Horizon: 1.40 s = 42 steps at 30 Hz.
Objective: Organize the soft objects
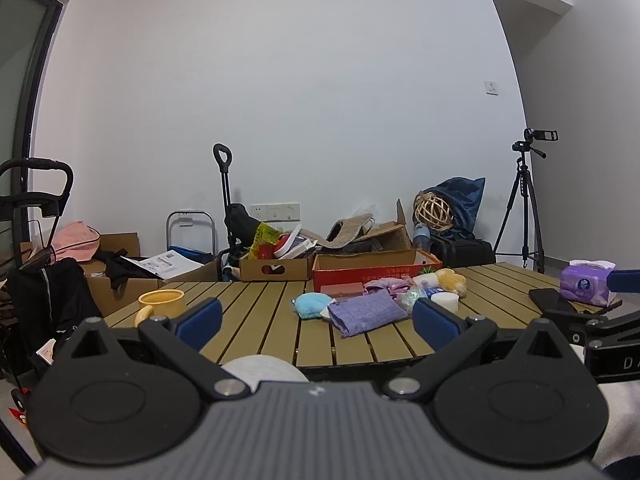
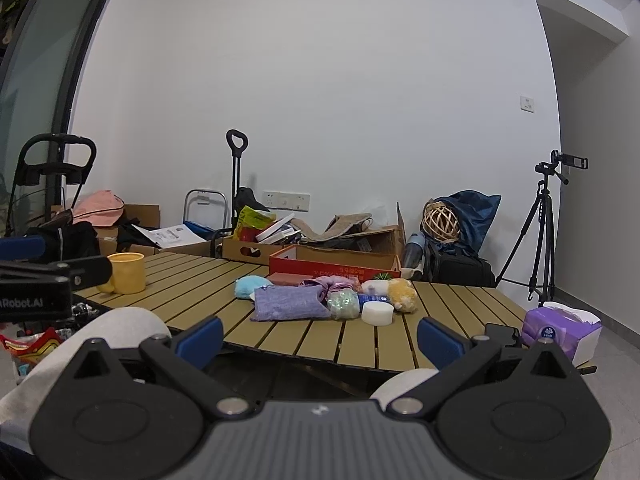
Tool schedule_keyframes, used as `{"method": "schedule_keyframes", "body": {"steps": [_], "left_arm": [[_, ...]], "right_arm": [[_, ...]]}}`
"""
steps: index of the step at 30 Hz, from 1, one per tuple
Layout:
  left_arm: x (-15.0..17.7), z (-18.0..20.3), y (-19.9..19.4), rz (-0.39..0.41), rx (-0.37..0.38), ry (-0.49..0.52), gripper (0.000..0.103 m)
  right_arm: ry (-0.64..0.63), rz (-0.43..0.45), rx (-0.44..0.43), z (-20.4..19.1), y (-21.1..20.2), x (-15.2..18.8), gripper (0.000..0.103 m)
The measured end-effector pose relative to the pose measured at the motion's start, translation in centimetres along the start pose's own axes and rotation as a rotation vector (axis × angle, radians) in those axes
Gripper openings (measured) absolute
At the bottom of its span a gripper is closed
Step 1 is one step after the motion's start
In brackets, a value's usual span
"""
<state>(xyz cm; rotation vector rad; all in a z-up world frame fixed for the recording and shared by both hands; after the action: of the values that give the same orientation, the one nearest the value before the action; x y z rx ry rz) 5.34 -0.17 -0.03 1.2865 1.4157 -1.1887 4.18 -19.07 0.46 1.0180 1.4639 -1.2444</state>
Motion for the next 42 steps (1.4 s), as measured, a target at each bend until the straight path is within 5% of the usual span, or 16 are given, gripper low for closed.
{"method": "schedule_keyframes", "body": {"steps": [42], "left_arm": [[0.51,0.0,-0.29,-0.004,0.004,-0.015,0.103]], "right_arm": [[0.015,0.007,0.005,0.64,0.17,-0.29,0.103]]}}
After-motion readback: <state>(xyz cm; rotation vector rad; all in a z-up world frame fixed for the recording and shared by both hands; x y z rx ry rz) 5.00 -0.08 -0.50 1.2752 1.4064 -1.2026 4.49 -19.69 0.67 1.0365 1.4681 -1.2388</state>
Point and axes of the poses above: each gripper's, at about its wrist camera, not at the fingertips, and y roughly the way its jaws point, z to its right, x to its underside, the point moved 5 cm from there along y, roughly the way its jaws point, and after that the axes turned 6 degrees about y, right-handed, at the moved point
